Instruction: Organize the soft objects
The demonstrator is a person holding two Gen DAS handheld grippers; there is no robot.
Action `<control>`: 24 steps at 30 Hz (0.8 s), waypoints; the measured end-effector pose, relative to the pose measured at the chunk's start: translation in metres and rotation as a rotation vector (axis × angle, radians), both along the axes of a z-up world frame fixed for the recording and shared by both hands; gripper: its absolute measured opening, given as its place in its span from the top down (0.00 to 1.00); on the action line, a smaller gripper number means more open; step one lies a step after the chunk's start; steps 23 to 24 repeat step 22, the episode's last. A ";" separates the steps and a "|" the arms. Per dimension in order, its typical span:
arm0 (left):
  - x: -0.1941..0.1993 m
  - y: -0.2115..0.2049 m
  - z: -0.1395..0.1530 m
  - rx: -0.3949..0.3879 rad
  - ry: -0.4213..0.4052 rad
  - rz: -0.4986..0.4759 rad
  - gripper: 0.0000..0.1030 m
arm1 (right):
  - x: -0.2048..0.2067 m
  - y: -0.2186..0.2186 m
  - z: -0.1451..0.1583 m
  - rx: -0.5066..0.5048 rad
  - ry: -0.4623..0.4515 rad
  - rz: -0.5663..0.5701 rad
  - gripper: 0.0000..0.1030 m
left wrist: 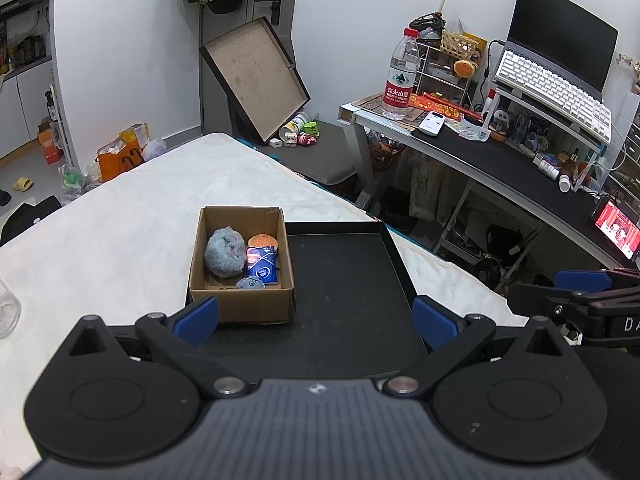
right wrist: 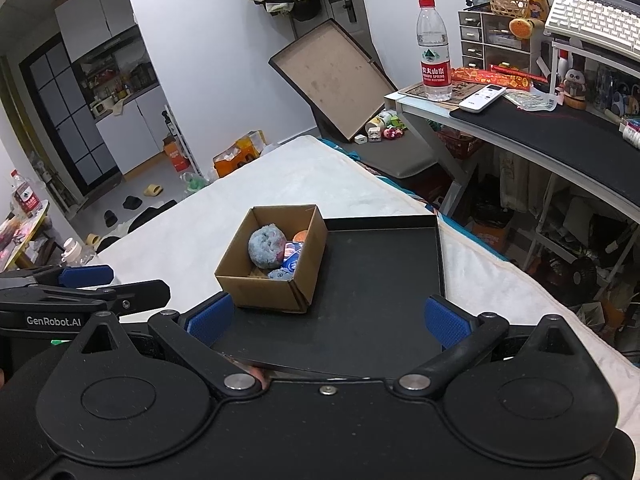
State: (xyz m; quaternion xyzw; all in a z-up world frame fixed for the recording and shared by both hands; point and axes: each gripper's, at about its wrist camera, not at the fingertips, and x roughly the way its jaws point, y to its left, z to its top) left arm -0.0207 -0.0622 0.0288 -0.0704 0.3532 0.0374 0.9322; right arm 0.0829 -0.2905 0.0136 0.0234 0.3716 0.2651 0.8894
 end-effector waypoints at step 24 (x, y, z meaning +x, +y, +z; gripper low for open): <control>0.000 0.002 -0.002 0.001 0.002 0.000 0.01 | -0.001 0.001 -0.002 0.013 0.015 -0.001 0.00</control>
